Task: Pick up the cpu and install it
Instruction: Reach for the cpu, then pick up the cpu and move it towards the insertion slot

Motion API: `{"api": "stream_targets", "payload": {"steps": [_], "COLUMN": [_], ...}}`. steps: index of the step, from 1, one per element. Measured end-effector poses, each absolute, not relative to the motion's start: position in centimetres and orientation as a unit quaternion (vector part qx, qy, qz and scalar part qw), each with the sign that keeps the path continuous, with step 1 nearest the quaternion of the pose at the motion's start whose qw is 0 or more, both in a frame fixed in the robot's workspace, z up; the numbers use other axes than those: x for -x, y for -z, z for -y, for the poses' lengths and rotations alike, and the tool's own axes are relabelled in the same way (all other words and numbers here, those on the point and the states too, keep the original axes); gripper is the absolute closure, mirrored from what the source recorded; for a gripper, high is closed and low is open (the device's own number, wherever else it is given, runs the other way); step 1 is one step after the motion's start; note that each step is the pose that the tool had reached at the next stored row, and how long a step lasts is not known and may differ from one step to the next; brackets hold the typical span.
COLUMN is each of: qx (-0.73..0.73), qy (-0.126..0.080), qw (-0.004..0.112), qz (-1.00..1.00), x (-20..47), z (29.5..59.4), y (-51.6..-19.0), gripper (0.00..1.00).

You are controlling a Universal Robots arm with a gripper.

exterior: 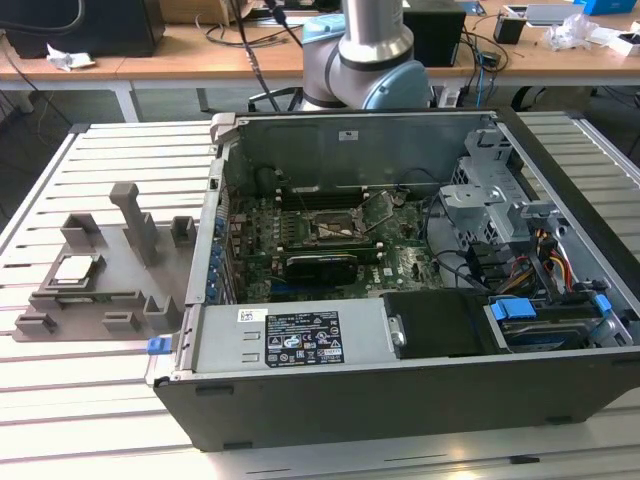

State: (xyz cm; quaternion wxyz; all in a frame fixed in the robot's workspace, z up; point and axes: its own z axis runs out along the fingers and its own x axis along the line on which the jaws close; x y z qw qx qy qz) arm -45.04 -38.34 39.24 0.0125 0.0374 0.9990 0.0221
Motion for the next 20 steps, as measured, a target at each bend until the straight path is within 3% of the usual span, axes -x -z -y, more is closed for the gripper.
{"api": "stream_targets", "payload": {"steps": [20], "qx": [-0.037], "qy": [-0.022], "qw": [0.013], "qz": [-0.999], "x": [45.57], "z": [38.31], "y": [-39.24], "gripper": [0.89]}}
